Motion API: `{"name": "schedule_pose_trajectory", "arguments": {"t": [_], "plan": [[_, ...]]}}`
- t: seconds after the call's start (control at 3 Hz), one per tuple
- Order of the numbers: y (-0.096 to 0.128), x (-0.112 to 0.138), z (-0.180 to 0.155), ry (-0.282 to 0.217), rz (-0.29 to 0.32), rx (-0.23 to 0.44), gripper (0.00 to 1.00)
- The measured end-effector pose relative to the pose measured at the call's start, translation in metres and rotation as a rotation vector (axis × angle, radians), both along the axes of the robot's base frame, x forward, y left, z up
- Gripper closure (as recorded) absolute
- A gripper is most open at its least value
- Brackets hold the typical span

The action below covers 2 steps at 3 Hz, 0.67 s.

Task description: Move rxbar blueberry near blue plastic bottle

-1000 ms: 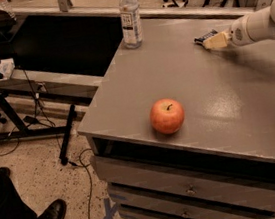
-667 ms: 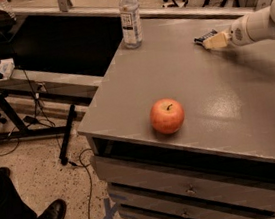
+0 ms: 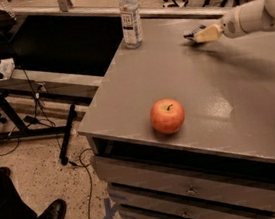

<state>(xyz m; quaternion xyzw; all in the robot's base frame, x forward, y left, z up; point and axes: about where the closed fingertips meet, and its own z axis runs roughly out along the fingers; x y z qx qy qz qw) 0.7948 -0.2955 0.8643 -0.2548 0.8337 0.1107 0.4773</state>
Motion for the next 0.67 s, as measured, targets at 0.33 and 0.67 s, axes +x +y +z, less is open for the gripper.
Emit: {"name": "schedule_pose_trajectory", "arguments": {"t": [0.33, 0.67], "plan": [[0.068, 0.01, 0.069, -0.158, 0.206, -0.006, 1.0], [0.109, 0.011, 0.099, -0.229, 0.326, -0.014, 1.0]]}}
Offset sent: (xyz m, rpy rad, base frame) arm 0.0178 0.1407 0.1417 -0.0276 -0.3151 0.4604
